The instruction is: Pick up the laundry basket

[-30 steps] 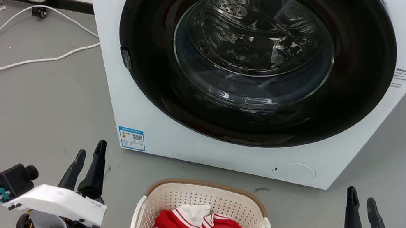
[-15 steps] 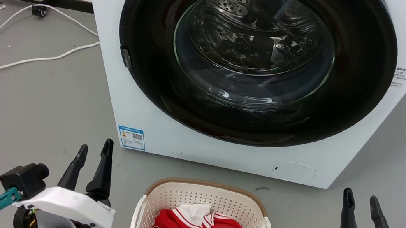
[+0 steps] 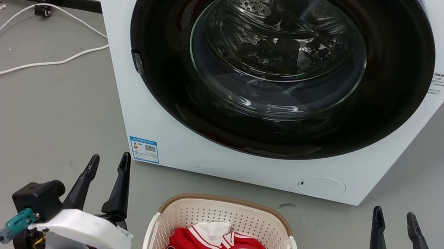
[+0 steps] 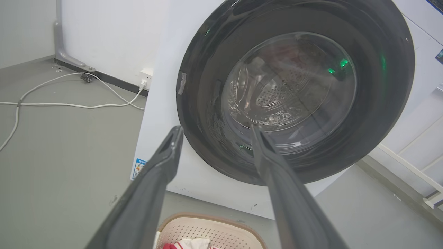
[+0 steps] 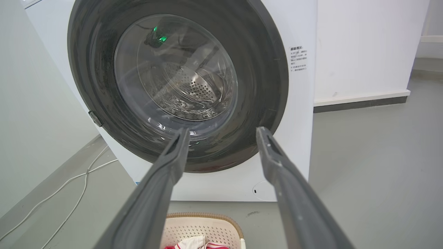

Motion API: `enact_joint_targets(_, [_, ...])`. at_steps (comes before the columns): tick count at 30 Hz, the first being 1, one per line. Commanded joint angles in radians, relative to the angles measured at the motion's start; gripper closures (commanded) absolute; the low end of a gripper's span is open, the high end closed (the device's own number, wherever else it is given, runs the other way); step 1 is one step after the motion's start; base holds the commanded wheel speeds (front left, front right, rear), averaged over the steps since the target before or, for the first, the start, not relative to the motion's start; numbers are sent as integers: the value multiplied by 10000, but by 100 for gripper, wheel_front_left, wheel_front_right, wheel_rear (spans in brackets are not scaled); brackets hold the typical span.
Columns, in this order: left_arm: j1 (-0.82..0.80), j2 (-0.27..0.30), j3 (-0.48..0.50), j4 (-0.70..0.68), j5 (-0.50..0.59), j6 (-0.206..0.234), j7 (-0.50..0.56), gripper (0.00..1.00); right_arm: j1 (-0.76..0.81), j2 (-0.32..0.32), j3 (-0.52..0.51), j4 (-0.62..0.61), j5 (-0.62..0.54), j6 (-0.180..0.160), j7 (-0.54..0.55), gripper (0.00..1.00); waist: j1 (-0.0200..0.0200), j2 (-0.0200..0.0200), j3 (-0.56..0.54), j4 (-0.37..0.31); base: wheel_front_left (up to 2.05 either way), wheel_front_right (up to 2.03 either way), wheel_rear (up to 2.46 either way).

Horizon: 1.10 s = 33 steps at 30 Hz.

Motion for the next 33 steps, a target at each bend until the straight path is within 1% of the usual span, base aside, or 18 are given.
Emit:
enact_joint_targets(1, [17, 28, -21, -126, 255, 58, -98, 0, 9, -37, 20, -174, -280, -2, -91, 0, 0, 0, 4, 2, 0, 0, 0])
enact_joint_targets(16, [151, 31, -201, -170, 1632, 182, -447, 0, 217, -39, -9, -343, -1570, -3, -434, 0, 0, 0, 26, -19, 0, 0, 0])
enact_joint_targets(33, [232, 32, -380, -176, 2917, 350, -786, 0, 412, -42, -25, -619, -2928, -3, -782, 0, 0, 0, 61, -17, 0, 0, 0])
